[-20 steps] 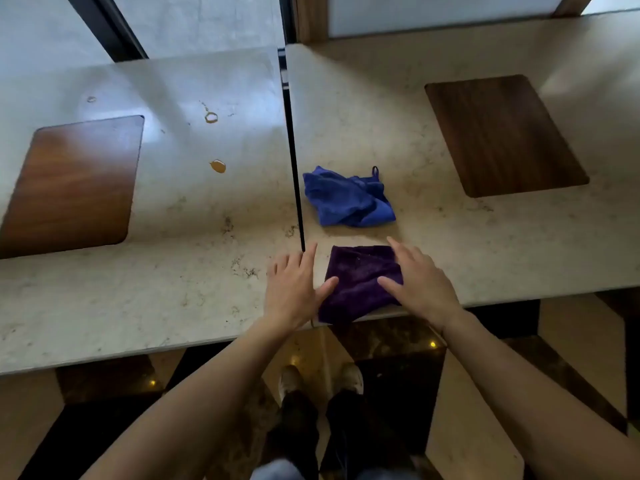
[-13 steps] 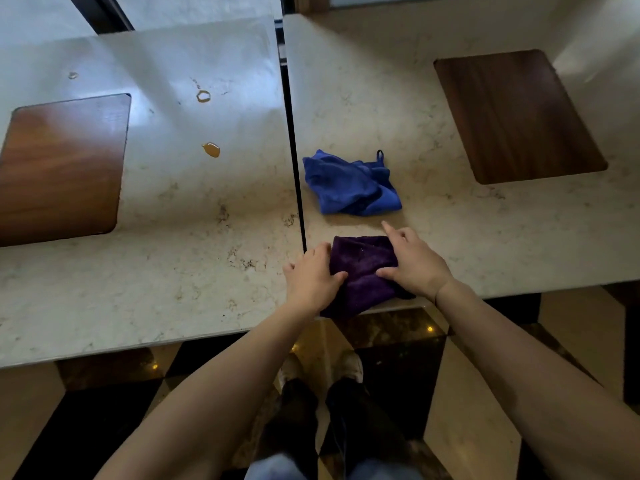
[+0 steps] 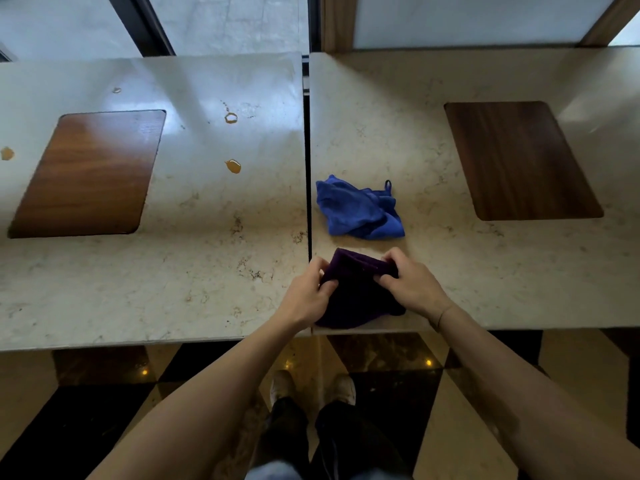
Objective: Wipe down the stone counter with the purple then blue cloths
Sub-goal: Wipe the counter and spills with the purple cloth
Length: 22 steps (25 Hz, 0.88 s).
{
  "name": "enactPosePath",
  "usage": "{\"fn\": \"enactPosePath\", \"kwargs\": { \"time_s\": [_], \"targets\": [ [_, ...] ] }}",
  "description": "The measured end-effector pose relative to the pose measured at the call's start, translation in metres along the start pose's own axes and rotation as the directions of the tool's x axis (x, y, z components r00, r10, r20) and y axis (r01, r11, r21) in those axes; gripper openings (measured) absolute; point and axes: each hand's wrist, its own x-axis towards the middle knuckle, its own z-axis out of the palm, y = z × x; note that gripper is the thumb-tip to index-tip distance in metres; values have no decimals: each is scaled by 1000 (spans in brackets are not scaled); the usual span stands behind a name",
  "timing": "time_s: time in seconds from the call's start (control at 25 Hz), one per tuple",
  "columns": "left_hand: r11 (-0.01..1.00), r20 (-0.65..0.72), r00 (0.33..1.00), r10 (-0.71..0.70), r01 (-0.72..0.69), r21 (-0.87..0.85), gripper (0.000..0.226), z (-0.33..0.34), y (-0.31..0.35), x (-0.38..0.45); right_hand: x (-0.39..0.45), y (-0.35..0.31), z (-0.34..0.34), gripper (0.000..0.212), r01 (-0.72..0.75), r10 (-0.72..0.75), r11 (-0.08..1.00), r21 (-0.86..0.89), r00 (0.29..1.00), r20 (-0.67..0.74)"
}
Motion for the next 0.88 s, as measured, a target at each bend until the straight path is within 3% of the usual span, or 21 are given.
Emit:
{"fn": "enactPosePath", "kwargs": {
  "time_s": [0.32,0.48,0.68,0.88],
  "targets": [
    [994,-289,953,88,-103,-39,19,-65,-4,-50,-15,-82,10,12,366,-352,927,84,925,-141],
    [993,-333,939,80,-103,-51,15,-98,-26,-75,-19,-121,35,16,456,-445,889,34,880,-167],
    [988,-267,964,-17,-24,-150,19,-133,-64,-92,-20,-156,77,17,421,-418,907,-16,895,-155],
    [971,-106,988,-112,86,-223,15,-139,-105,-90,-20,-167,119,19,246,-262,962,-121,954,-147]
  ]
}}
